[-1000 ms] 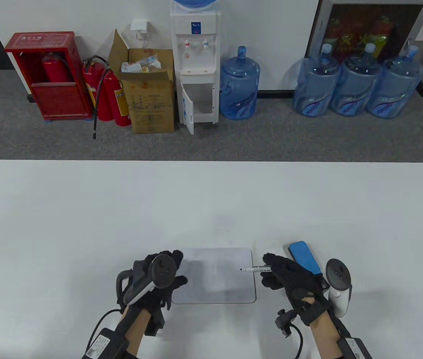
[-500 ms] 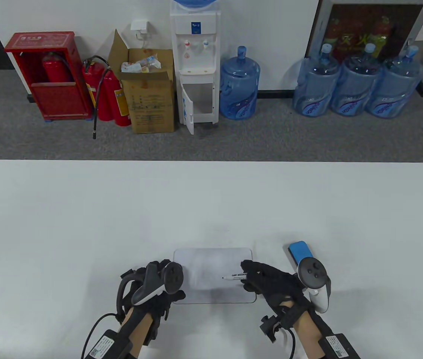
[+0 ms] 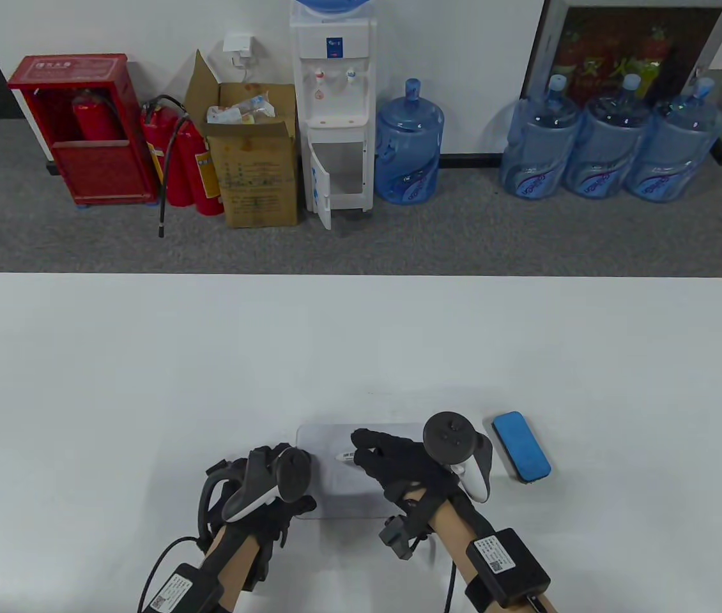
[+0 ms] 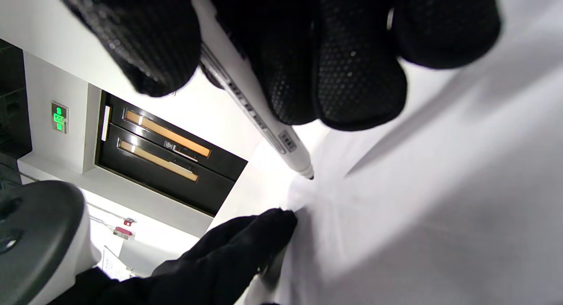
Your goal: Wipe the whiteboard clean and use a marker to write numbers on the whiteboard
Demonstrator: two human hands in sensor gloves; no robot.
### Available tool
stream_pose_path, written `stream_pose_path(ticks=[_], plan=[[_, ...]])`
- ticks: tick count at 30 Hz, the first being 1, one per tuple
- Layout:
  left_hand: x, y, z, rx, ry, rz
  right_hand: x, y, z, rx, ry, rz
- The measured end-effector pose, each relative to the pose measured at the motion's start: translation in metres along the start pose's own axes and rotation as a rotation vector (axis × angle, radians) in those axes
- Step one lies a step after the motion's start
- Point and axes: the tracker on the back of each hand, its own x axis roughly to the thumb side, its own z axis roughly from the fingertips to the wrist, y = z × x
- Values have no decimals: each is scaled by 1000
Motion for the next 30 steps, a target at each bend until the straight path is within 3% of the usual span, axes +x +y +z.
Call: stream_pose_path(ticks=[13,23,27,30], plan=[[-1,0,0,-2,-3,5,-2,4,-10,-2,55,75],[-1,0,1,-1,-2,6,2,9,10,108,-25,111],[-1,0,1,0,-1,6,0,8,12,92,-30,99],[-2,0,1,0,0,9,-5,1,11,-5,-22,53]])
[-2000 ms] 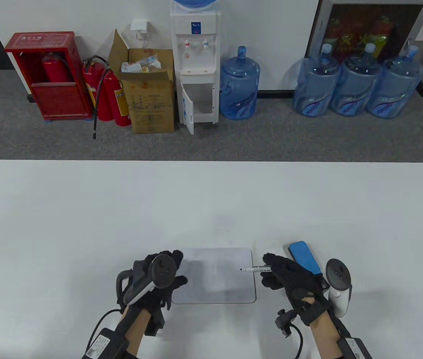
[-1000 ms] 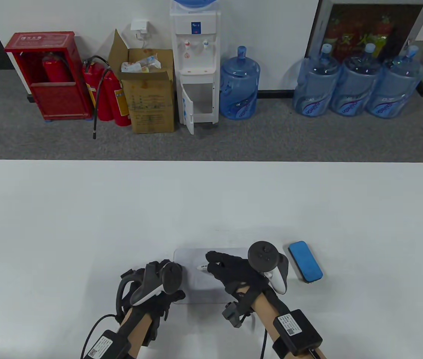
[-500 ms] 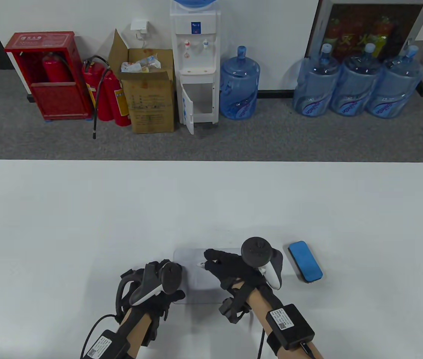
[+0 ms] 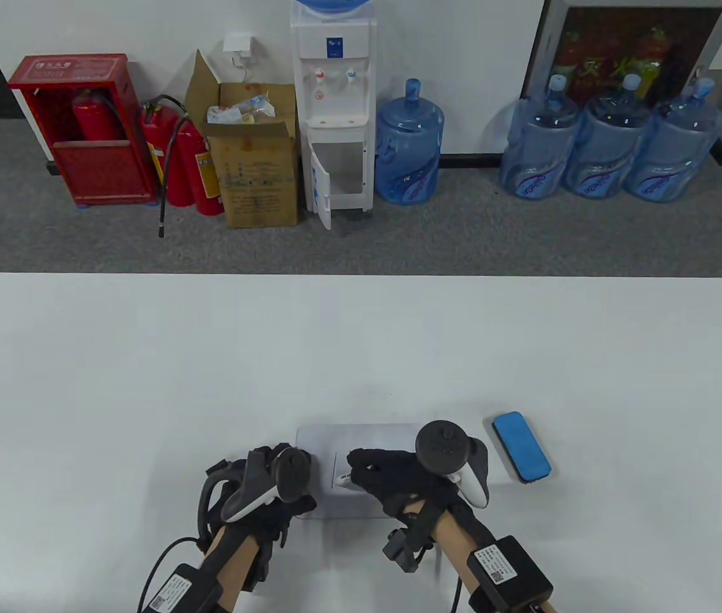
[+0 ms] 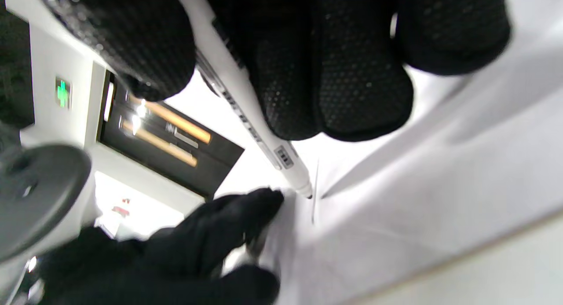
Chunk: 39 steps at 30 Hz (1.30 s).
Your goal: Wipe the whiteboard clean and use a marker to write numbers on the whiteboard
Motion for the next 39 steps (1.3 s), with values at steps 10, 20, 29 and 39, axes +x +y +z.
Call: stream_pose_path(ticks=[10,20,29,39], plan=[[0,0,0,0,0,1,-13,-17,-5,-94,81,-38],[0,0,0,0,0,1,-13,-22,-3,-103,109,10],[0,0,0,1,-1,4,-4,-8,16,11,-5,60],[0,0,0,0,0,5,-23,-41,25,-92,88,-37]])
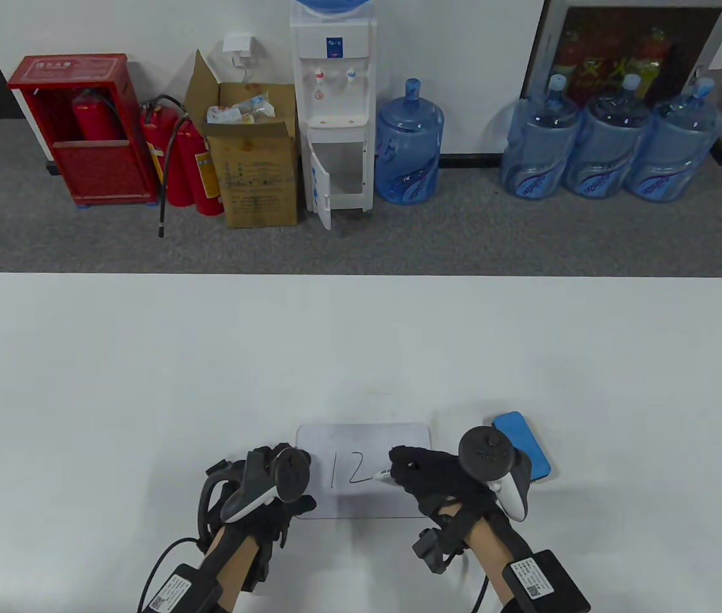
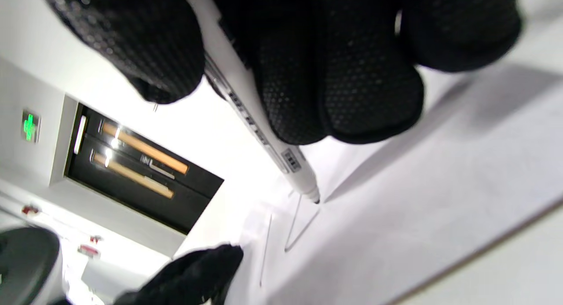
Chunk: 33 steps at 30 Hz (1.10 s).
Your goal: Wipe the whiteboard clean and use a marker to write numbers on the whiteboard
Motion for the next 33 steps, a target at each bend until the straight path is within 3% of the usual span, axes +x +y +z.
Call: stream_pose_path(ticks=[4,15,22,27,33], plan=[[0,0,0,0,0,2,-4,-10,-4,-76,40,-42],[0,0,0,0,0,2,-4,1,-16,-78,64,20],[0,0,0,0,0,2,-1,-13,-9,-136,64,109],[0,0,0,0,0,2,3,0,0,-36,-6,122],[0,0,0,-1,-2,2,0,-9,7,-122,19,137]])
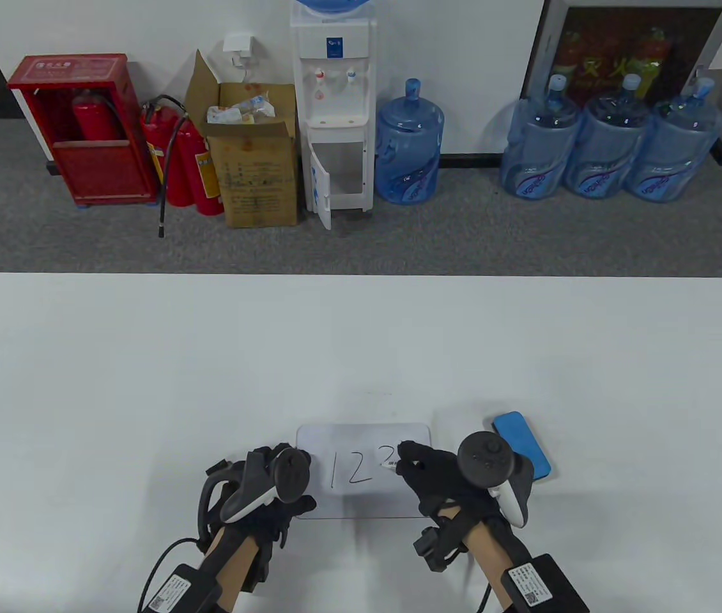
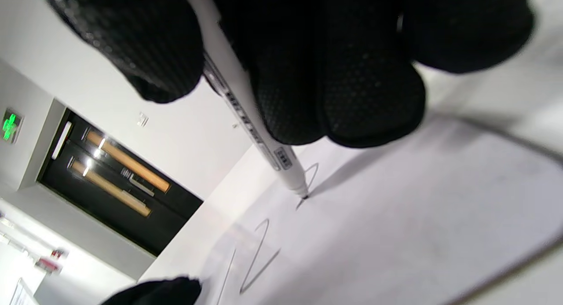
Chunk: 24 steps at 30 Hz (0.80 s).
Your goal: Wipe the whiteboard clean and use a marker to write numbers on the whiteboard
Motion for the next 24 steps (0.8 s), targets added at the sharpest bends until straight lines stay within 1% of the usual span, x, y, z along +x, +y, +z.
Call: stream_pose_path(ticks=[3,5,7,8,10,13,15,19,21,24], plan=[[0,0,0,0,-1,0,-6,-9,3,-6,20,-19],[0,0,0,0,-1,-1,-6,-9,6,-4,5,-14],[0,0,0,0,0,0,-2,-3,10,26,-40,0],[0,0,0,0,0,-1,1,3,12,61,-64,-2],[0,0,0,0,0,-1,5,13,14,105,-79,-29],[0,0,0,0,0,0,8,18,13,107,-88,-49],[0,0,0,0,0,0,3,14,11,86,-75,-102],[0,0,0,-1,0,-1,-18,-6,8,24,-23,-274],[0,0,0,-2,1,-5,-26,-14,9,14,-7,-333],[0,0,0,-5,1,-11,-31,-26,11,-19,-9,-347]])
